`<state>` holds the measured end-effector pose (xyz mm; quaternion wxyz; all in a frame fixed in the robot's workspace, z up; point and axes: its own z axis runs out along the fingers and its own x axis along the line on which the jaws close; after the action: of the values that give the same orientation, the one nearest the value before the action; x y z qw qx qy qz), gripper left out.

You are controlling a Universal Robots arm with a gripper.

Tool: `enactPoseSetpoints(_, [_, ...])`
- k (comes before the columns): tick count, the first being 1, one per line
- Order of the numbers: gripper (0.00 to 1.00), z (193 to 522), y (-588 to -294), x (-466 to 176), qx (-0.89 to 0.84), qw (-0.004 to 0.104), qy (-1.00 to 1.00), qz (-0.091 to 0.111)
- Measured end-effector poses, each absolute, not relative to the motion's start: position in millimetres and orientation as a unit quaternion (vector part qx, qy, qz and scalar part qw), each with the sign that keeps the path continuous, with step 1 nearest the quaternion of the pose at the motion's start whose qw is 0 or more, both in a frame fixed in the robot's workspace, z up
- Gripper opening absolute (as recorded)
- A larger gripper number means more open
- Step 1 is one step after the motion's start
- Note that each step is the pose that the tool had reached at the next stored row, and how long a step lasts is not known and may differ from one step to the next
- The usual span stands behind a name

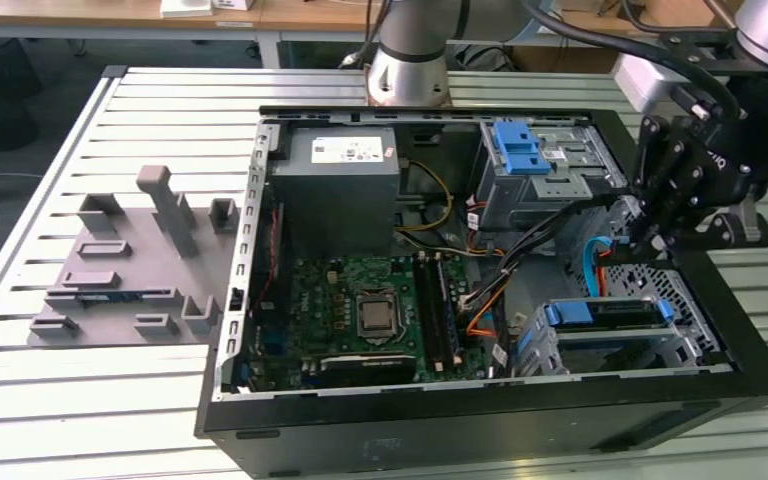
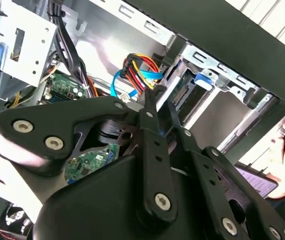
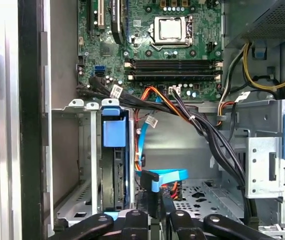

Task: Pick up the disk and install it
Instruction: 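Insert the first disk wire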

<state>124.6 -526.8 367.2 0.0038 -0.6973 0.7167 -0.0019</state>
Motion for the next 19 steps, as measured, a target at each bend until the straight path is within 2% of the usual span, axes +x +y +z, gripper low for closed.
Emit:
enactPoseSetpoints(11, [0.25,357.9,-523.7,124.6,-0.697,-0.003,0.717,-0.009])
enactPoseSetpoints(12, [0.24,357.7,-523.7,124.6,-0.697,-0.004,0.717,-0.01])
enactPoseSetpoints(13, [0.17,357.8,-523.7,124.6,-0.697,-0.004,0.717,-0.01])
enactPoseSetpoints(16, [0.16,357.7,-523.7,125.4,-0.697,-0.006,0.717,-0.009])
enactPoseSetpoints(19, [0.16,356.8,-523.8,127.7,-0.697,-0.016,0.717,0.001])
